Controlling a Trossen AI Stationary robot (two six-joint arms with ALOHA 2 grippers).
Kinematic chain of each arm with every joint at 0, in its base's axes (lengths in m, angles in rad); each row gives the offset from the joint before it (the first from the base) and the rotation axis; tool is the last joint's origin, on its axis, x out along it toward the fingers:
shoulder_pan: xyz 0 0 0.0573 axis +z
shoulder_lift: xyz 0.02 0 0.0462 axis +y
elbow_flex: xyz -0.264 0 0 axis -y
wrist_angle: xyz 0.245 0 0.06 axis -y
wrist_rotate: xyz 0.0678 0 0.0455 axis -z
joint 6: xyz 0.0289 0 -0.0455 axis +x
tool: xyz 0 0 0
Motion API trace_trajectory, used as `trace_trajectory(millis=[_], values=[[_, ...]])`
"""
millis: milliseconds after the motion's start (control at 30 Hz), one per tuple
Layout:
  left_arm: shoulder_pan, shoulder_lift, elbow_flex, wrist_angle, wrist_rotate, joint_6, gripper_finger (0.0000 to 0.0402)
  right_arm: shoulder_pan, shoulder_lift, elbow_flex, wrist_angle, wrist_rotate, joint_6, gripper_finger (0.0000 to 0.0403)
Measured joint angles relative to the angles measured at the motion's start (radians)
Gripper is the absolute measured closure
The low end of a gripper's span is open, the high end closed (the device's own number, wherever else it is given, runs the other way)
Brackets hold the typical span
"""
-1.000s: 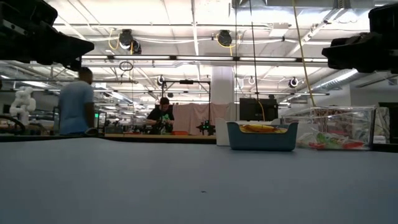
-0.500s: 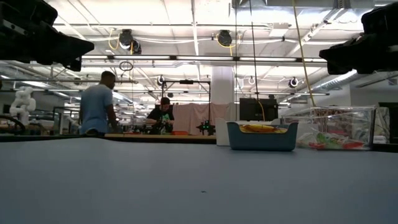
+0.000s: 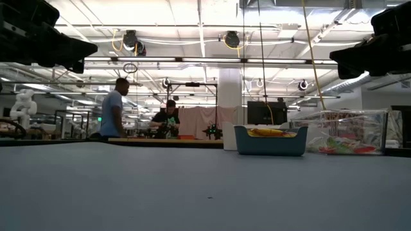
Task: Sort candy
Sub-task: Return to Home Position
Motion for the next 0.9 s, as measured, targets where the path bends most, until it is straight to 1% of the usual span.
trace_trajectory(millis=[633, 900], values=[[0.001, 0.000, 0.001, -0.006, 0.019, -0.010, 0.0396, 0.000, 0.000, 0.000, 0.000, 0.001, -0.001, 0.0403], [0.073, 0.000, 0.000, 0.006, 0.015, -0.029, 0.0396, 0.000, 0.000, 0.000, 0.000, 0.001, -0.002, 0.0403]])
